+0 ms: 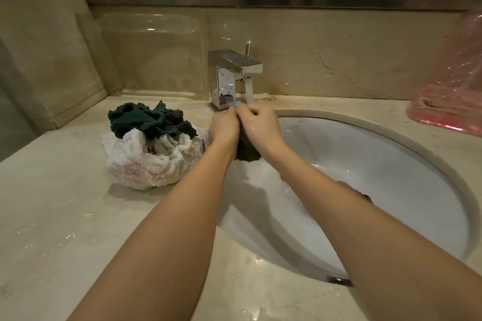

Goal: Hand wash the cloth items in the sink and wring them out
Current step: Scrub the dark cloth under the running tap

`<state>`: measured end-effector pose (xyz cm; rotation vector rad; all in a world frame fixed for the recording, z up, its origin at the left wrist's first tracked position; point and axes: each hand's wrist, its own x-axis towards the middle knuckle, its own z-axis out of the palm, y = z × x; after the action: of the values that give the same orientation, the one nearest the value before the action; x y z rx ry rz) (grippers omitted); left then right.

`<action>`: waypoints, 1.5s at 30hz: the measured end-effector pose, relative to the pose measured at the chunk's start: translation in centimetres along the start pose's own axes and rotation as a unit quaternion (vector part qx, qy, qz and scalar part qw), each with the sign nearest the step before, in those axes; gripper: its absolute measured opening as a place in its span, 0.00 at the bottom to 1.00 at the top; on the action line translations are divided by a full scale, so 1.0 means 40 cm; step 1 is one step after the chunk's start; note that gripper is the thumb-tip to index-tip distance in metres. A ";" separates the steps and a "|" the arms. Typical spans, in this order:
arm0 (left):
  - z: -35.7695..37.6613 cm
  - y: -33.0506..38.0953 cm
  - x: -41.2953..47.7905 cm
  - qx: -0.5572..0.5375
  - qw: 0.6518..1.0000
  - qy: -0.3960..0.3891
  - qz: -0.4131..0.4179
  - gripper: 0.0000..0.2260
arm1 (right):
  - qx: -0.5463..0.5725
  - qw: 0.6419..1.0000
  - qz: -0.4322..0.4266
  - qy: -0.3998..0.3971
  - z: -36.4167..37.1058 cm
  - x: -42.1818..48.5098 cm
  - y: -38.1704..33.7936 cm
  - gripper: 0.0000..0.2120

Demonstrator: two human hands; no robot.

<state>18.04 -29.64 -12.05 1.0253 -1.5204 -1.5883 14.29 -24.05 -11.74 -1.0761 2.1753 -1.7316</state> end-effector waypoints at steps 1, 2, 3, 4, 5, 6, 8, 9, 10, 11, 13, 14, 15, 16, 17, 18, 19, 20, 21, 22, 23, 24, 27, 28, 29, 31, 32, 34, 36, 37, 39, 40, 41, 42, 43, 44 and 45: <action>-0.008 -0.002 -0.002 0.005 1.000 -0.011 -0.001 0.13 | -0.010 1.000 -0.016 -0.006 0.008 -0.003 -0.003 0.19; -0.005 -0.002 -0.007 0.000 1.000 -0.023 -0.003 0.13 | -0.010 1.000 -0.019 0.001 0.005 0.000 -0.004 0.20; 0.002 0.003 -0.016 -0.016 0.999 -0.036 -0.009 0.13 | -0.004 1.000 -0.002 0.016 -0.006 0.008 0.000 0.20; 0.015 0.011 -0.031 -0.023 0.998 -0.053 -0.015 0.13 | 0.003 0.999 0.024 0.036 -0.026 0.016 0.008 0.20; 0.024 0.023 -0.048 -0.022 0.997 -0.077 -0.012 0.12 | 0.007 0.998 0.044 0.053 -0.044 0.025 0.013 0.20; 0.033 0.030 -0.059 -0.022 0.995 -0.098 -0.008 0.12 | 0.004 0.996 0.060 0.062 -0.062 0.030 0.022 0.20; 0.037 0.037 -0.071 -0.042 0.992 -0.115 -0.017 0.12 | 0.004 0.994 0.094 0.048 -0.084 0.034 0.035 0.18; 0.030 0.041 -0.067 -0.062 0.992 -0.106 -0.023 0.12 | 0.011 0.993 0.115 0.033 -0.089 0.038 0.042 0.18; 0.018 0.042 -0.059 -0.080 0.993 -0.086 -0.022 0.13 | 0.025 0.990 0.136 0.018 -0.094 0.041 0.047 0.19; 0.004 0.039 -0.044 -0.093 0.994 -0.064 -0.015 0.13 | 0.050 0.986 0.162 0.005 -0.101 0.045 0.051 0.18; -0.024 0.031 -0.015 -0.105 0.994 -0.023 -0.001 0.17 | 0.146 0.966 0.211 -0.003 -0.119 0.055 0.058 0.16; -0.033 0.026 -0.005 -0.106 0.994 -0.015 -0.002 0.18 | 0.212 0.951 0.225 0.004 -0.128 0.059 0.059 0.13; -0.040 0.019 0.004 -0.108 0.994 -0.015 -0.009 0.19 | 0.275 0.934 0.229 0.012 -0.135 0.062 0.058 0.11; -0.041 0.014 0.004 -0.115 0.993 -0.026 -0.023 0.20 | 0.324 0.919 0.224 0.013 -0.138 0.063 0.056 0.12; -0.039 0.010 0.000 -0.119 0.991 -0.043 -0.036 0.19 | 0.356 0.909 0.215 0.008 -0.136 0.064 0.053 0.13; -0.036 0.010 -0.009 -0.115 0.990 -0.065 -0.045 0.18 | 0.371 0.906 0.204 -0.003 -0.131 0.060 0.048 0.14; -0.031 0.011 -0.012 -0.105 0.989 -0.089 -0.048 0.16 | 0.367 0.909 0.195 -0.017 -0.121 0.057 0.044 0.15; -0.028 0.010 -0.013 -0.097 0.988 -0.111 -0.049 0.16 | 0.354 0.916 0.188 -0.033 -0.110 0.053 0.039 0.15; -0.027 0.008 -0.013 -0.089 0.987 -0.124 -0.047 0.18 | 0.335 0.923 0.182 -0.048 -0.101 0.050 0.037 0.15; -0.027 0.005 -0.013 -0.080 0.988 -0.127 -0.041 0.22 | 0.319 0.929 0.179 -0.057 -0.093 0.050 0.037 0.13; -0.026 0.000 -0.007 -0.069 0.990 -0.121 -0.031 0.26 | 0.306 0.934 0.175 -0.058 -0.087 0.053 0.038 0.12; -0.023 0.000 -0.005 -0.055 0.992 -0.110 -0.015 0.28 | 0.296 0.938 0.175 -0.054 -0.082 0.057 0.038 0.10; -0.013 0.003 -0.008 -0.044 0.997 -0.058 0.027 0.24 | 0.216 0.960 0.177 -0.004 -0.071 0.072 0.033 0.14; -0.010 0.006 -0.013 -0.054 0.997 -0.045 0.035 0.21 | 0.181 0.967 0.177 0.012 -0.068 0.078 0.037 0.16; -0.004 0.008 -0.010 -0.074 0.996 -0.036 0.039 0.18 | 0.151 0.972 0.178 0.024 -0.068 0.079 0.037 0.17; 0.006 0.016 -0.010 -0.109 0.993 -0.029 0.041 0.11 | 0.113 0.978 0.171 0.046 -0.066 0.075 0.034 0.15; 0.012 0.018 -0.007 -0.112 0.993 -0.017 0.041 0.08 | 0.093 0.984 0.144 0.053 -0.063 0.069 0.028 0.13; 0.014 0.011 0.011 -0.098 0.995 0.017 0.026 0.08 | 0.047 0.996 0.068 0.023 -0.045 0.042 0.011 0.11; 0.007 -0.009 0.025 -0.067 0.998 0.012 -0.006 0.12 | 0.011 0.999 0.011 -0.039 -0.017 0.008 -0.003 0.14; 0.002 -0.015 0.020 -0.042 0.999 -0.005 -0.014 0.14 | -0.006 0.998 -0.002 -0.057 -0.008 -0.001 -0.004 0.15; 0.005 -0.011 -0.010 0.008 1.000 -0.021 -0.004 0.14 | -0.026 0.998 0.013 -0.050 -0.012 0.009 -0.001 0.16; 0.013 -0.005 -0.034 0.027 0.999 -0.032 0.015 0.14 | -0.021 0.998 0.046 -0.025 -0.022 0.023 0.007 0.16; 0.027 -0.001 -0.058 0.041 0.997 -0.048 0.041 0.14 | -0.001 0.995 0.094 0.011 -0.039 0.036 0.011 0.16; 0.043 0.008 -0.085 0.050 0.994 -0.070 0.074 0.13 | 0.029 0.988 0.147 0.038 -0.060 0.047 0.017 0.16; 0.058 0.014 -0.107 0.061 0.989 -0.094 0.101 0.12 | 0.066 0.978 0.190 0.049 -0.079 0.053 0.023 0.15; 0.067 0.020 -0.119 0.072 0.984 -0.108 0.122 0.12 | 0.100 0.971 0.214 0.049 -0.092 0.054 0.027 0.15; 0.069 0.028 -0.126 0.074 0.983 -0.112 0.126 0.12 | 0.118 0.968 0.216 0.044 -0.098 0.051 0.025 0.15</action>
<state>17.76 -23.99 -10.56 0.7128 -1.8639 -1.4659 10.29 -22.16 -10.80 -0.4344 1.9917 -1.7907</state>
